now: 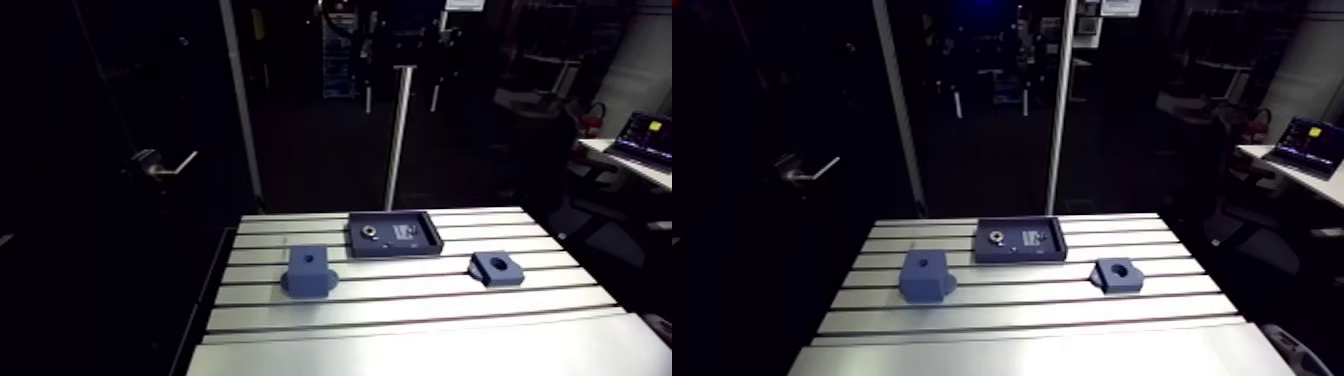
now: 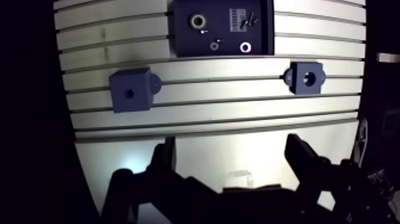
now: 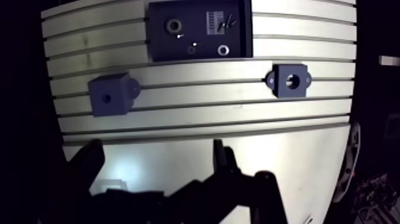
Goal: Pick up the bearing and press it into the housing until flush.
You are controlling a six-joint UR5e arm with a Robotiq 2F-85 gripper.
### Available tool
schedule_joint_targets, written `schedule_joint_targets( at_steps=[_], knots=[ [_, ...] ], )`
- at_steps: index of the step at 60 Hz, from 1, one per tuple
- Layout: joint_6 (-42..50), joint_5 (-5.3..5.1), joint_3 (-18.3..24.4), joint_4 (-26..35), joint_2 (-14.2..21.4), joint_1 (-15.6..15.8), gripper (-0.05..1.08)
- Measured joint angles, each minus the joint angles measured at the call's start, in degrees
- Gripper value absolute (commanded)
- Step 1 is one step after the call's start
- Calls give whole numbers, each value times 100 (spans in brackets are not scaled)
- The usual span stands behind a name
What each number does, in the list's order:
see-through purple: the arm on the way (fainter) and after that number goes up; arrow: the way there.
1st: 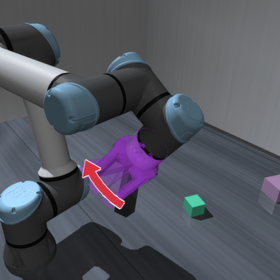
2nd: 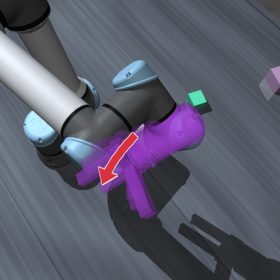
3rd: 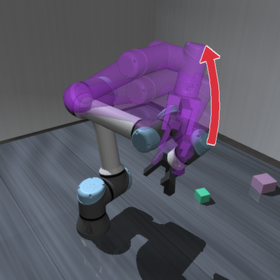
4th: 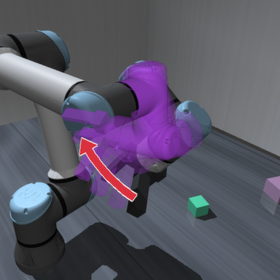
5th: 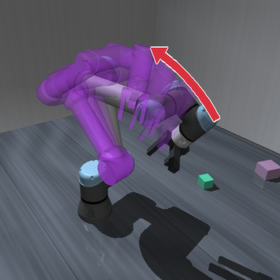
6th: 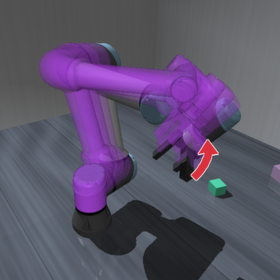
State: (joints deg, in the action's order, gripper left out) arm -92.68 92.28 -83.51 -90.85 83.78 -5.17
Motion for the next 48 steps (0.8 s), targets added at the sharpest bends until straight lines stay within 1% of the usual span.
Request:
schedule_joint_targets(
  at_steps=[13, 25, 48],
  knots=[
    [-9, 16, -21, -387, -364, -1, 1],
    [-25, 12, -44, -858, -860, 14, 1],
    [-142, -10, -131, -1517, -1505, 57, 1]
  ],
)
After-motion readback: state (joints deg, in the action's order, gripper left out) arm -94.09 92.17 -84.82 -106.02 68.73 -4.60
